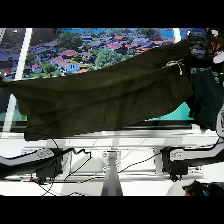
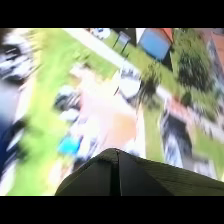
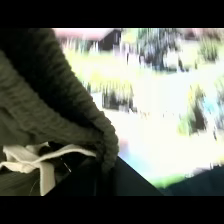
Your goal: Fold the clothes and pants, and hang the long-sleeved shirts on hangers.
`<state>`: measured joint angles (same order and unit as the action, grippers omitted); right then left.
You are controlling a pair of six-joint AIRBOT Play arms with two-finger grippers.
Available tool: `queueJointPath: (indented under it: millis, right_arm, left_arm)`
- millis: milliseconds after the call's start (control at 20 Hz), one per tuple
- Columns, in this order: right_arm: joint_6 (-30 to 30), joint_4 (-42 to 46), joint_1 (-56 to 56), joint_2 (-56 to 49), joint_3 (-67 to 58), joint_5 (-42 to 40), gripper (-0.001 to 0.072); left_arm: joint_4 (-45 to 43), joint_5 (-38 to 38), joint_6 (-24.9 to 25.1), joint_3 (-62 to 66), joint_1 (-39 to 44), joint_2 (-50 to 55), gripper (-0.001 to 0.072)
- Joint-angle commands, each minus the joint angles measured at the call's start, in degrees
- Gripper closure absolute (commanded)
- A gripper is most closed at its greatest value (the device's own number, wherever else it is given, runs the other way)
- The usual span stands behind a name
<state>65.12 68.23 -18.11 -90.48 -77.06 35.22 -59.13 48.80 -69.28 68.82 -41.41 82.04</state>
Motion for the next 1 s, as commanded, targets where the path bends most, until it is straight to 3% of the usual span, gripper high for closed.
queueJointPath:
  millis: [0,150,200,250,300,350,500,650,750,800,850,900,950]
  right_arm:
    - [-0.1,-3.1,3.7,-6.7,0.1,-21.9,0.0676]
    - [-0.1,-3.1,5.9,-9.9,0.1,-33.6,0.0653]
    - [-0.1,-3.1,6.0,-10.3,0.1,-35.5,0.0471]
    - [-0.1,-3.1,6.0,-10.3,0.0,-36.4,0.0281]
    - [-0.1,-3.1,5.6,-10.1,-0.4,-35.6,0.0245]
    - [-0.1,-3.0,5.4,-9.9,-1.2,-33.5,0.0244]
    - [-0.2,-1.0,5.2,-7.0,-3.3,-27.5,0.0243]
    - [-0.2,3.3,4.6,-0.7,-3.9,-19.5,0.0251]
    - [-0.2,5.6,3.3,4.5,-3.9,-10.2,0.0259]
    - [-0.2,6.9,2.2,7.3,-3.9,-4.8,0.0292]
    - [-0.2,7.7,1.1,10.0,-3.9,0.4,0.045]
    - [0.0,7.9,-0.3,12.6,-3.9,6.2,0.0665]
    - [0.0,8.0,-1.8,14.9,-3.9,11.6,0.0677]
  left_arm:
    - [2.2,-22.2,-0.2,-0.7,7.9,9.1,0.0687]
    - [2.2,-36.0,-0.2,-0.7,13.7,13.5,0.0683]
    - [2.2,-39.6,-0.2,-0.7,15.2,14.2,0.066]
    - [2.2,-42.4,-0.2,-0.7,16.5,14.2,0.0486]
    - [2.2,-44.6,-0.2,-0.7,17.4,13.9,0.0078]
    - [2.4,-45.3,-0.4,-0.7,17.9,13.2,-0.0008]
    - [2.2,-38.0,-0.4,-0.7,17.4,7.6,-0.0002]
    - [2.2,-19.6,-0.4,-0.7,14.8,-1.3,0.0042]
    - [2.1,-6.2,-0.4,-0.7,13.2,-6.8,0.029]
    - [2.1,-1.4,-0.4,-0.7,12.5,-8.8,0.0454]
    - [2.1,2.6,-0.4,-0.7,12.1,-10.6,0.0684]
    - [2.1,5.2,-0.3,-0.7,12.0,-12.0,0.0685]
    - [2.1,7.0,-0.2,-0.7,12.0,-13.4,0.0686]
